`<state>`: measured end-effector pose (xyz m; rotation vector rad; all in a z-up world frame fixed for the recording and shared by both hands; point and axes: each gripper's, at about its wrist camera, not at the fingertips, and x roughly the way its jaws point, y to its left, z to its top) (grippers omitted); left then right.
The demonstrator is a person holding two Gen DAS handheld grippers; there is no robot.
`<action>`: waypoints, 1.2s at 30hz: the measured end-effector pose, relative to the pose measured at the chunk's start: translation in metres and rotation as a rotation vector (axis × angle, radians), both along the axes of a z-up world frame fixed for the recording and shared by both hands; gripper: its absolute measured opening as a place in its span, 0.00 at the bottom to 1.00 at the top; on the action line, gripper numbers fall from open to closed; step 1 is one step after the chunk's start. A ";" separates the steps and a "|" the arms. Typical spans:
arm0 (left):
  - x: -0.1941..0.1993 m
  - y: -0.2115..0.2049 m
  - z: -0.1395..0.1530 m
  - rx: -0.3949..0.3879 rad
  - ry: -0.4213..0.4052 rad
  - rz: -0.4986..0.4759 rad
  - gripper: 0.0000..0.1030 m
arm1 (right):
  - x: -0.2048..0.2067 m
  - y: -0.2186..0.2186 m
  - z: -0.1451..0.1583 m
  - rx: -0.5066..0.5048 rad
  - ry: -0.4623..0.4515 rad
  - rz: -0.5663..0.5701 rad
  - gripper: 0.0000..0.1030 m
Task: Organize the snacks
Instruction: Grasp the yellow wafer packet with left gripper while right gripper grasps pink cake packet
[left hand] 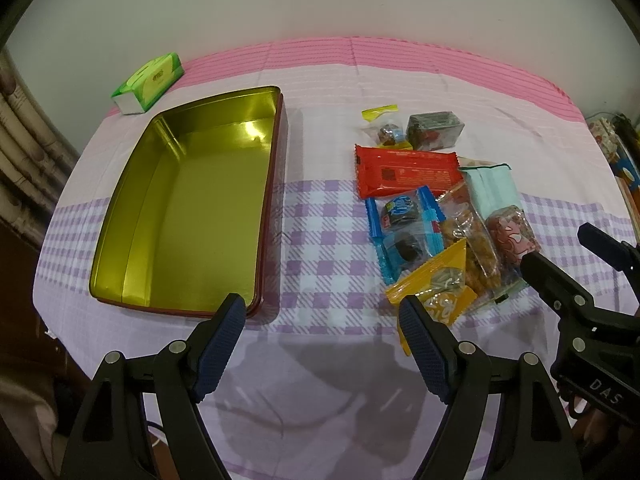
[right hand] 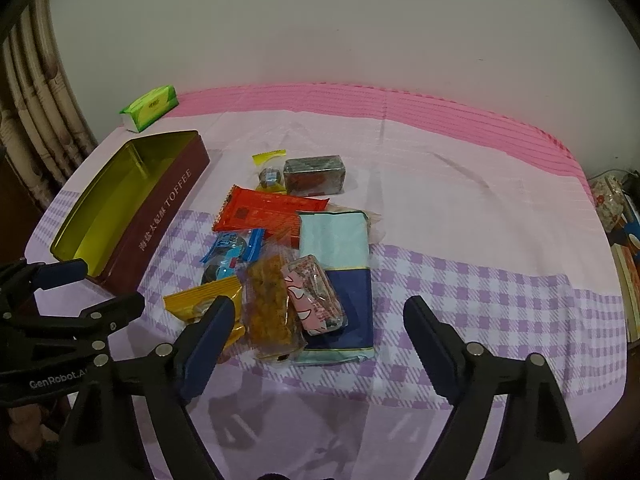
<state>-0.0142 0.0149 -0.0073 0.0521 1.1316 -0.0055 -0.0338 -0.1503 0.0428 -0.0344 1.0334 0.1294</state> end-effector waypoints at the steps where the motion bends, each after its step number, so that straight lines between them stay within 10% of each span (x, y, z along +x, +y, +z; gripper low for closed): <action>1: 0.000 0.001 0.000 -0.001 0.001 0.001 0.77 | 0.000 0.000 -0.001 0.001 0.002 0.001 0.80; 22: 0.005 0.013 -0.007 0.007 -0.003 0.014 0.77 | 0.013 0.005 -0.020 0.006 0.045 0.065 0.48; 36: 0.006 -0.003 -0.009 -0.036 -0.015 -0.164 0.77 | 0.026 0.003 -0.037 0.033 0.087 0.089 0.34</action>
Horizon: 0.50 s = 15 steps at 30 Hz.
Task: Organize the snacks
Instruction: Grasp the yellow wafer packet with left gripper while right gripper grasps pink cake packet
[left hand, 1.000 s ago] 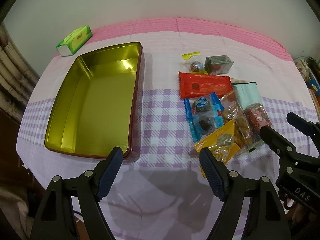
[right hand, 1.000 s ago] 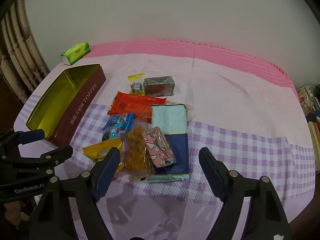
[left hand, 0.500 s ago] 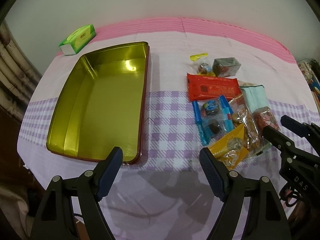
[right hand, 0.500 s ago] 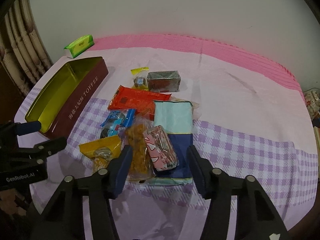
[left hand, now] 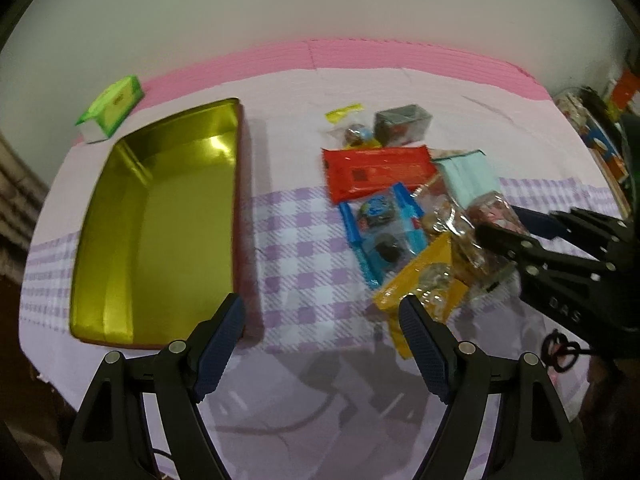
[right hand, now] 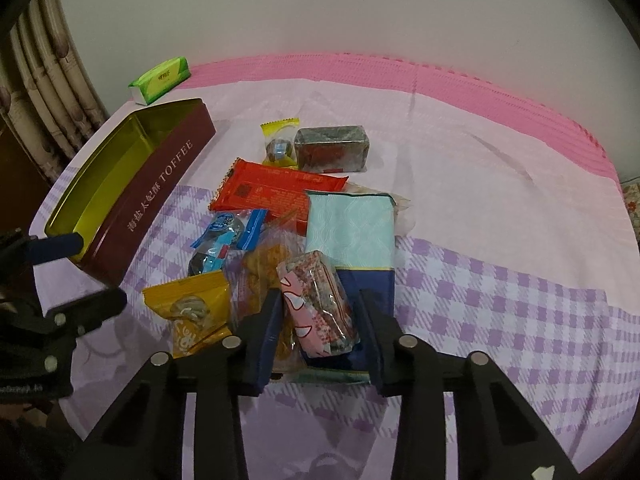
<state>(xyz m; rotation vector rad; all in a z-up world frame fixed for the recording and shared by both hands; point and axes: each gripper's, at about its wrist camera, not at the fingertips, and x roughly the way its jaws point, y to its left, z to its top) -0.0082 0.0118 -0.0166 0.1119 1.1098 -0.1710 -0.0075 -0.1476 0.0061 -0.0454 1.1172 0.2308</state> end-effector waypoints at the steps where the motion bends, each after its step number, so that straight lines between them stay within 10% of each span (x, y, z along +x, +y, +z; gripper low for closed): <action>1: 0.000 -0.001 -0.001 -0.002 0.004 -0.007 0.77 | 0.000 0.000 0.000 0.003 0.000 0.000 0.33; 15: 0.000 -0.023 -0.015 -0.036 0.051 -0.130 0.77 | 0.001 -0.010 0.002 0.036 -0.003 -0.033 0.22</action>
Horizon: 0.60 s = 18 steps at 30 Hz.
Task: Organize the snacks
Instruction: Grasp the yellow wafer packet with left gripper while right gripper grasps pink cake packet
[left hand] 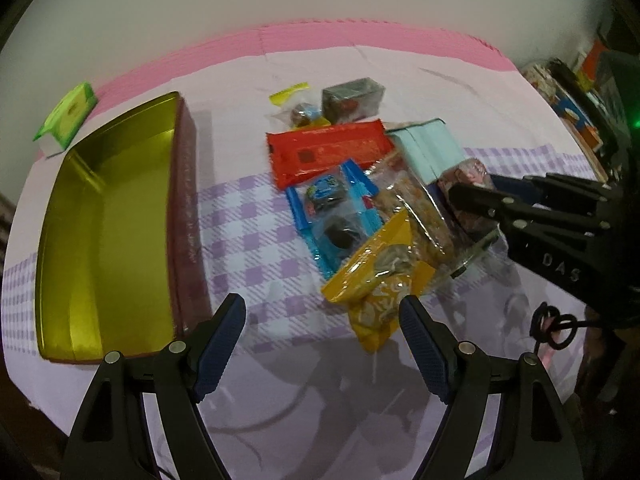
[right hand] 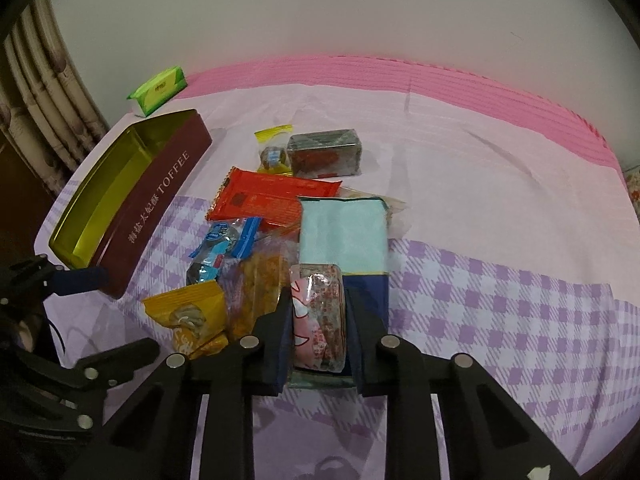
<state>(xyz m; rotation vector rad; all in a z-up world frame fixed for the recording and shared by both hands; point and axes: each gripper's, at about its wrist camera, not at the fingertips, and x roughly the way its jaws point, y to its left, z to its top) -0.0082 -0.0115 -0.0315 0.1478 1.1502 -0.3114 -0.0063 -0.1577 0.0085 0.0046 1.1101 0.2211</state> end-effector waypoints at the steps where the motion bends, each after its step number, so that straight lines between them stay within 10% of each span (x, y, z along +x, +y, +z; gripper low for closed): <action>1: 0.000 -0.003 -0.001 0.003 0.000 -0.010 0.77 | -0.001 -0.002 0.001 0.001 0.000 -0.008 0.22; 18: 0.018 -0.032 -0.024 0.059 0.011 -0.086 0.77 | -0.011 -0.034 0.009 0.037 -0.002 -0.098 0.22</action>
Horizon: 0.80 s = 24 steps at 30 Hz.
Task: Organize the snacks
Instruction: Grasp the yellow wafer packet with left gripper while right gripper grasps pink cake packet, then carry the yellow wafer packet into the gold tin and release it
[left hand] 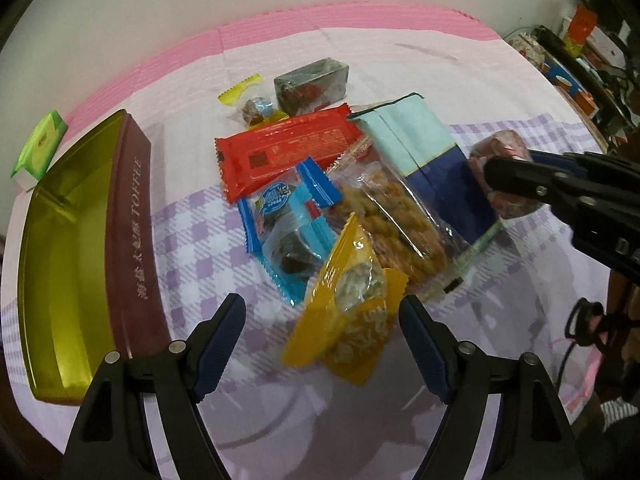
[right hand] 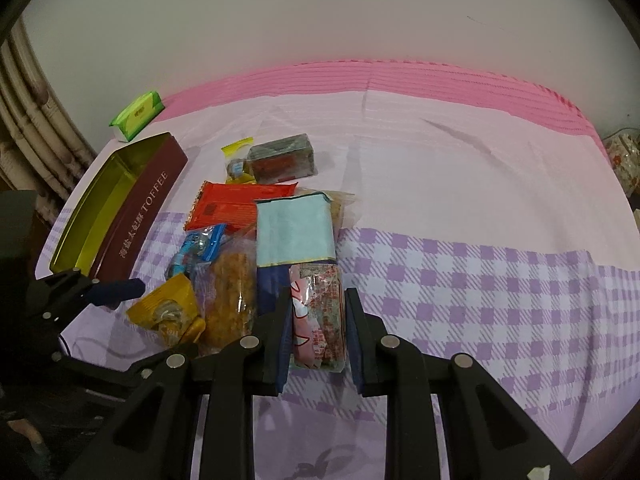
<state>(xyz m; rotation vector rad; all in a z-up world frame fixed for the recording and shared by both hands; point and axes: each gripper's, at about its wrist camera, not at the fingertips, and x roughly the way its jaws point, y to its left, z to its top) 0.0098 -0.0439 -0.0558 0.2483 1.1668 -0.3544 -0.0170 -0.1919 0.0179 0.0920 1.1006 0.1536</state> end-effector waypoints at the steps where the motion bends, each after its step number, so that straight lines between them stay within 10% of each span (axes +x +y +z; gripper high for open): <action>1: 0.001 0.000 -0.001 0.000 0.002 0.002 0.77 | 0.000 -0.001 0.000 0.001 -0.002 -0.002 0.22; 12: 0.006 0.012 -0.008 -0.059 0.077 0.053 0.39 | -0.001 -0.001 0.000 0.003 -0.008 -0.010 0.22; 24: -0.008 0.032 0.011 -0.098 0.081 0.074 0.37 | -0.003 -0.001 -0.001 0.006 -0.011 -0.008 0.22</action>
